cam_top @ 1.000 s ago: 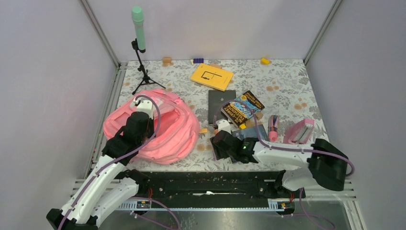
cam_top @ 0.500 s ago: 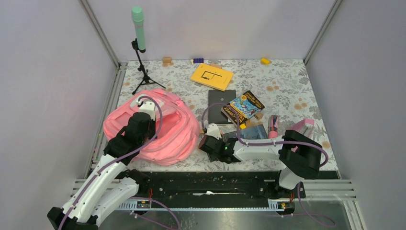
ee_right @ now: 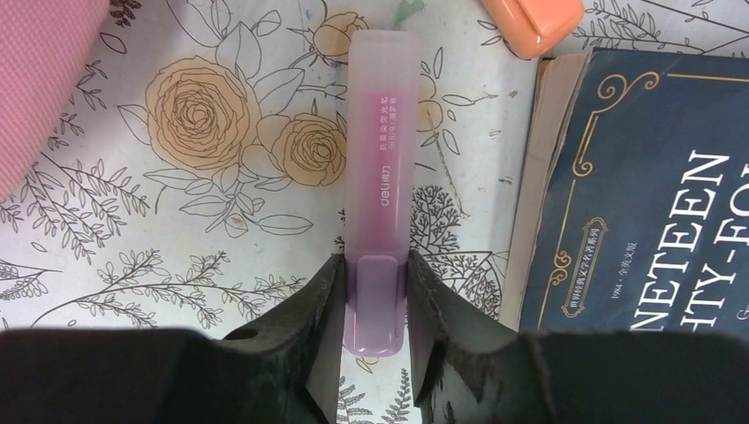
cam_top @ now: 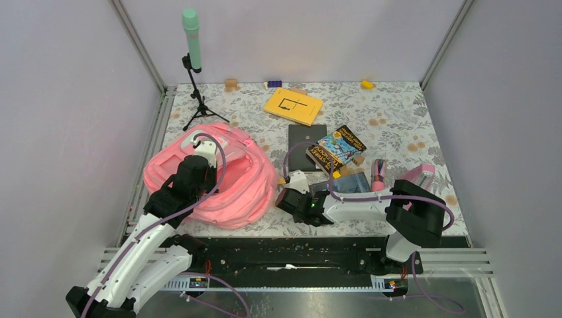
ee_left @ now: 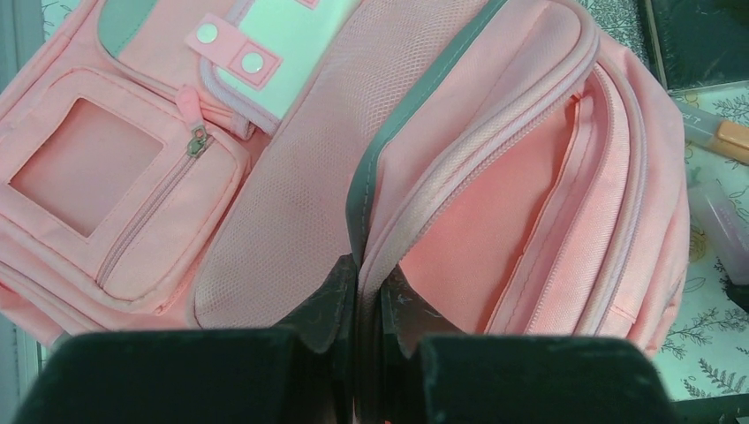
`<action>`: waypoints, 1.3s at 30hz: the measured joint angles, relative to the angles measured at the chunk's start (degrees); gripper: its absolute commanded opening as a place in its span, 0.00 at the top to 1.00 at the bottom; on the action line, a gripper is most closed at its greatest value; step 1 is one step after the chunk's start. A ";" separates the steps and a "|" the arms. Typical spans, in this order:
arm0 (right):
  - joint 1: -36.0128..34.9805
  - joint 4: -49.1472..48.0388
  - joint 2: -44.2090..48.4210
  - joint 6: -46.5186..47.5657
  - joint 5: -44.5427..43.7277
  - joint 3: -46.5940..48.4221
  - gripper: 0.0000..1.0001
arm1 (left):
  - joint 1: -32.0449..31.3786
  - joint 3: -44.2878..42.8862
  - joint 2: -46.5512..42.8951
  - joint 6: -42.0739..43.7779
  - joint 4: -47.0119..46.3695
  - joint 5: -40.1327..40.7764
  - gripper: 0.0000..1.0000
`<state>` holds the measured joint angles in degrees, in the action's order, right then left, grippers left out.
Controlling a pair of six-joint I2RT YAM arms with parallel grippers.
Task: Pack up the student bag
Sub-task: Pick up the stationery from the center of the board, then place the stationery in the student bag.
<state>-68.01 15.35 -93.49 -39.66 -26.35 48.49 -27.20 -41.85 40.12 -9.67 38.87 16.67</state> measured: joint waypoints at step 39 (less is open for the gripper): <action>7.74 1.90 1.64 -5.95 33.44 23.58 1.00 | -3.34 0.85 0.24 1.51 -2.62 -13.16 1.00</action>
<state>-60.27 17.26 -91.85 -45.60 7.09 72.07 -30.55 -40.99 40.36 -8.16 36.25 3.51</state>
